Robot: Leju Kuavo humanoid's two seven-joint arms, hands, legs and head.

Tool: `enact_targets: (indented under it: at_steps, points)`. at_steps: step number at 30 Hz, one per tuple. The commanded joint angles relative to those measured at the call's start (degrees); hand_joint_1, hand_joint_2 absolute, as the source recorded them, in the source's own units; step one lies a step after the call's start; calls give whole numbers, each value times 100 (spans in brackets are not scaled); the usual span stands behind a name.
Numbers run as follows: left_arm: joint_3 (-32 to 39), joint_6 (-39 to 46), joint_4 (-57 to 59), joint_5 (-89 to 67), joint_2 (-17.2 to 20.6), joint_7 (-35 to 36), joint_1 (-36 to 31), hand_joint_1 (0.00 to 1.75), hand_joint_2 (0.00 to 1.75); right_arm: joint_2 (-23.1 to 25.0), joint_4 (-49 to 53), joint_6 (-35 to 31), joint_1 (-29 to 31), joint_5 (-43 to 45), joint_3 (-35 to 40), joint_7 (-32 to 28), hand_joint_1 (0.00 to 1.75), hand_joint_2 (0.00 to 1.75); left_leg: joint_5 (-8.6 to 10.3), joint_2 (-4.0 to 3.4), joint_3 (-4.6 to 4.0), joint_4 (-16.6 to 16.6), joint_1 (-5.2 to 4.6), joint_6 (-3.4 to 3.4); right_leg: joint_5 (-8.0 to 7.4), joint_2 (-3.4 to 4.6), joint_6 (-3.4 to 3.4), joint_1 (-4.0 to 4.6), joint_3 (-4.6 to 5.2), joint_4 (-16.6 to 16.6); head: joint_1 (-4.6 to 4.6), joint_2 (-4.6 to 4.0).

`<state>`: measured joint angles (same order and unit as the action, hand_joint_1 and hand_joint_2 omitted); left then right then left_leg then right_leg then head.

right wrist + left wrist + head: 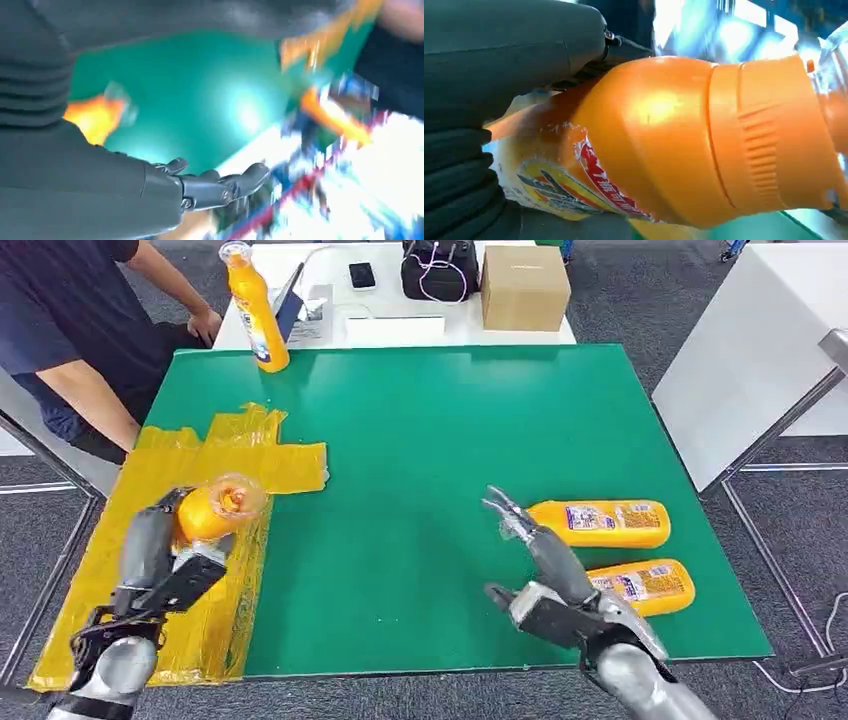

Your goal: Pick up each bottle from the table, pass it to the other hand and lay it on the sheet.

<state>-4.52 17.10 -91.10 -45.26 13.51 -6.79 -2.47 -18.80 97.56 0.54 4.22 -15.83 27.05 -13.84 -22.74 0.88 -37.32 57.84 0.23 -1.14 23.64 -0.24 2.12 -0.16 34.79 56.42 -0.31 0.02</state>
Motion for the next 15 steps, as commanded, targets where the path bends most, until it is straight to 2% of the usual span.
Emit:
enact_targets:
  at_steps: [1,2,3,6,10,11,12,14,15]
  points:
    - [194,193,876,-2767,-121,866,-11,175,175,-659,1980,269,-1592,-405,-1359,337,0,0,-4,22,18,-5,-6,-1,16,-26,3,-6,-24,-2,0,0]
    - [126,218,1024,-2975,-137,918,-21,175,175,-801,2155,288,-1791,-474,-1401,377,0,175,-13,27,36,-2,-6,0,28,-33,5,-5,-46,-2,0,0]
    - [61,222,1144,-3176,-170,1017,-4,175,175,-928,2308,277,-1978,-622,-1422,496,0,175,-4,27,20,-6,-10,-2,24,-31,9,-11,-27,-3,0,0]
    - [-121,248,1335,-3346,-179,1039,-26,175,175,-1126,2499,246,-2182,-770,-1386,647,0,175,-26,29,60,-3,-7,0,45,-33,10,-8,-76,-10,2,0]
    - [-516,-71,1929,-3636,-218,1147,-214,175,175,-1691,2885,178,-2607,-836,-1447,1166,0,175,-11,16,24,-6,-18,-7,22,-18,13,-19,-30,-5,0,0]
    - [-516,-71,1929,-3636,-218,1147,-214,175,175,-1691,2885,178,-2607,-836,-1447,1166,0,175,-34,19,70,-2,-13,-2,44,-25,10,-12,-84,-9,-2,0]
    - [-536,-76,1946,-3639,-221,1147,-234,175,175,-1713,2886,173,-2612,-822,-1477,1175,0,175,-15,20,34,-6,-22,-8,26,-24,13,-23,-41,-6,-2,0]
    - [-536,-76,1946,-3639,-221,1147,-234,175,175,-1713,2886,173,-2612,-822,-1477,1175,0,175,-23,13,43,-2,-15,-7,29,-17,12,-17,-52,-11,0,0]
    - [-549,-81,1931,-3634,-197,1146,-245,175,175,-1696,2859,175,-2563,-818,-1458,1177,0,175,-14,2,22,-4,-16,-9,16,-5,14,-19,-24,-10,2,0]
